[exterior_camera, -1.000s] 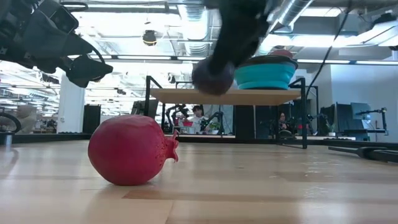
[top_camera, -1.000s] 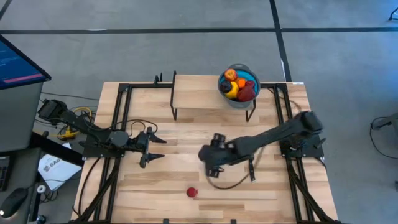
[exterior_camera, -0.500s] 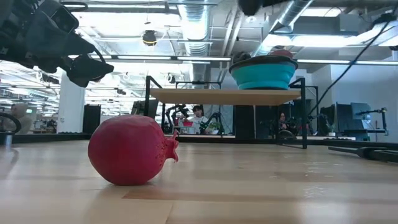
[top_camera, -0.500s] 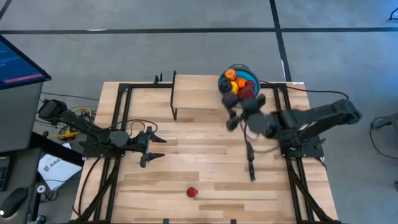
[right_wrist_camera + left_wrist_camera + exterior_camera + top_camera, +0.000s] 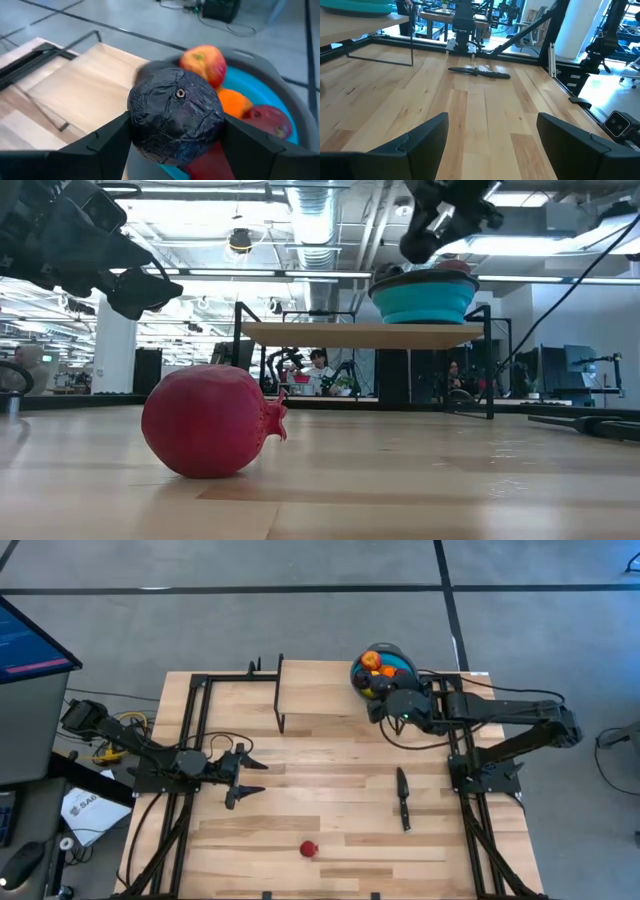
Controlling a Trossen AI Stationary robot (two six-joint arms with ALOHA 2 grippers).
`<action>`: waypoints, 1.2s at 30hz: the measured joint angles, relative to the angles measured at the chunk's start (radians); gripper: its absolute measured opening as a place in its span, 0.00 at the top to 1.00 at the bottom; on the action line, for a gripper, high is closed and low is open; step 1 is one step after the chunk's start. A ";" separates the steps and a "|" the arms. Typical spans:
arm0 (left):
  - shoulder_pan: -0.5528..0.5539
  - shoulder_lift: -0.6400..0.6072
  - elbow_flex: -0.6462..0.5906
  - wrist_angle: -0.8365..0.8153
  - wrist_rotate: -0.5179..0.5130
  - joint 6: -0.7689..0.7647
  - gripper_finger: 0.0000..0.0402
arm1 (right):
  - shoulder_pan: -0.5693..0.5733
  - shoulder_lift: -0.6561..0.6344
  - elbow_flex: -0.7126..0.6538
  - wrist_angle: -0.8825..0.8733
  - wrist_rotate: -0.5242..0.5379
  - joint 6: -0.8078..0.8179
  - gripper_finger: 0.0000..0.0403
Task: Pick & Place Fruit
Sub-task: Put the plum into the strainer bowl, then put the pomegranate into the strainer bowl
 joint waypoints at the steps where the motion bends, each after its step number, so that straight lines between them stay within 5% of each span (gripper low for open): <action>1: 0.000 0.000 0.000 0.000 0.000 0.000 0.26 | -0.004 0.005 0.000 -0.017 0.000 0.008 0.32; 16: 0.000 0.000 0.000 0.000 0.000 0.000 0.26 | -0.029 0.012 0.000 -0.013 -0.026 -0.082 0.05; 25: 0.000 0.000 0.000 0.000 0.000 0.000 0.26 | 0.015 0.012 0.000 0.013 0.054 -0.140 0.06; 36: 0.000 0.000 0.000 0.000 0.000 -0.002 0.26 | 0.218 0.013 0.000 0.335 0.106 -0.359 0.13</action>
